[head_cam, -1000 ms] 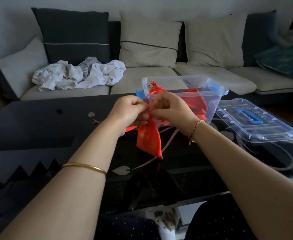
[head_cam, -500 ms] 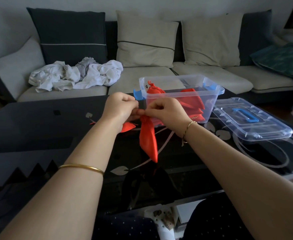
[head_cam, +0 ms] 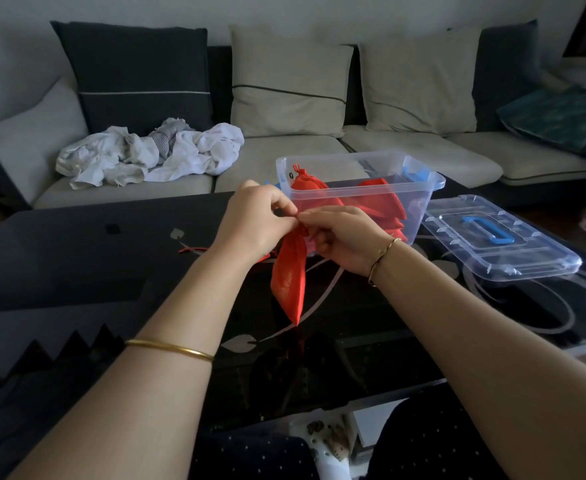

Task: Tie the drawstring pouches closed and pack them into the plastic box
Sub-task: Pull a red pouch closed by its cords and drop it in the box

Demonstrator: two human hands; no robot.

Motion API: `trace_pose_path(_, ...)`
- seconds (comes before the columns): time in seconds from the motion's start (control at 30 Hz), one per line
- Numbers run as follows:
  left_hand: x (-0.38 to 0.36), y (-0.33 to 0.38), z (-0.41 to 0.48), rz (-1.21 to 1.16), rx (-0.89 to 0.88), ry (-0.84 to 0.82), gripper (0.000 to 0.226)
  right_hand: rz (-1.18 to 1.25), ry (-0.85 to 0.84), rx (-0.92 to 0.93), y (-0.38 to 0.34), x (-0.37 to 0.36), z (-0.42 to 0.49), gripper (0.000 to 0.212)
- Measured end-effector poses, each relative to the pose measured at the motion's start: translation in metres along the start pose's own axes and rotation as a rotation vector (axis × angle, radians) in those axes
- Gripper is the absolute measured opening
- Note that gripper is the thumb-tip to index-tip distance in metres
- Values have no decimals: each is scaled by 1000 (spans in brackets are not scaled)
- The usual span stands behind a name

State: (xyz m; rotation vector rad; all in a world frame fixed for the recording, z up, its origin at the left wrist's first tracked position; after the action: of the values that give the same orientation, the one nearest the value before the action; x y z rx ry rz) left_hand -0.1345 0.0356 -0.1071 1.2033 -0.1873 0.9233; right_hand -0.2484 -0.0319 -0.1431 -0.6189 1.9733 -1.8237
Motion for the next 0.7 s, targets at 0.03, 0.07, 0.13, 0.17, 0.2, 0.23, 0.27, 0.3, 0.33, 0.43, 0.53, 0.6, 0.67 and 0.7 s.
trace_pose_path(0.03, -1, -1, 0, 5, -1, -11, 10, 1, -15, 5, 1, 0, 0, 16)
trace_pose_path(0.07, -2, -1, 0, 8, -1, -19, 10, -2, -27, 12, 1, 0, 0, 15)
trace_pose_path(0.13, -3, -1, -1, 9, 5, -24, 8, -16, -45, 29, 2, 1, 1, 14)
trace_pose_path(0.17, -4, -1, -1, 10, 5, -23, 5, -30, -52, 39, 2, 1, 1, 13)
trace_pose_path(0.2, -4, -1, -1, 12, 1, -18, 4, -57, -56, 51, 2, 1, 0, 14)
trace_pose_path(0.23, -4, -1, -1, 13, 2, -14, 6, -110, -48, 73, 0, 1, 0, 14)
trace_pose_path(0.27, -3, -2, -1, 2, 9, -11, 7, -202, -20, 103, -2, 4, -1, 14)
trace_pose_path(0.3, -2, -4, 0, -14, 23, -8, 7, -314, 33, 139, -4, 9, -1, 15)
trace_pose_path(0.33, 0, -5, 0, -27, 41, -3, 8, -402, 99, 173, -6, 15, -1, 17)
trace_pose_path(0.43, 1, -10, 0, -51, 89, -23, 7, -422, 227, 173, -2, 36, 2, 21)
trace_pose_path(0.53, -8, -10, -2, -85, 168, -72, 8, -505, 274, 156, 8, 39, 5, 19)
trace_pose_path(0.6, -13, -12, -3, -278, 311, -97, 11, -540, 261, 156, 10, 35, 5, 9)
trace_pose_path(0.67, -15, -16, -1, -460, 417, -94, 15, -465, 166, 95, 13, 29, 3, 22)
trace_pose_path(0.7, -15, -17, 0, -512, 443, -83, 16, -397, 97, 49, 17, 27, 2, 31)
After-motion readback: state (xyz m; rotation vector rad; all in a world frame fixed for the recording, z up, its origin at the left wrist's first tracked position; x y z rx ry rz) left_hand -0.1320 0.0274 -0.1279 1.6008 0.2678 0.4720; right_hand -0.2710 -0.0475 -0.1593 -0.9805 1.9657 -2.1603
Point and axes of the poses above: each hand's wrist, its own z-axis towards the middle knuckle, its own x-axis out of the back of the hand, y = z × x, the point moved 4 cm from there along z, towards the middle knuckle, and after that the axes turned 10 degrees about -z, right-handed, at the moved point
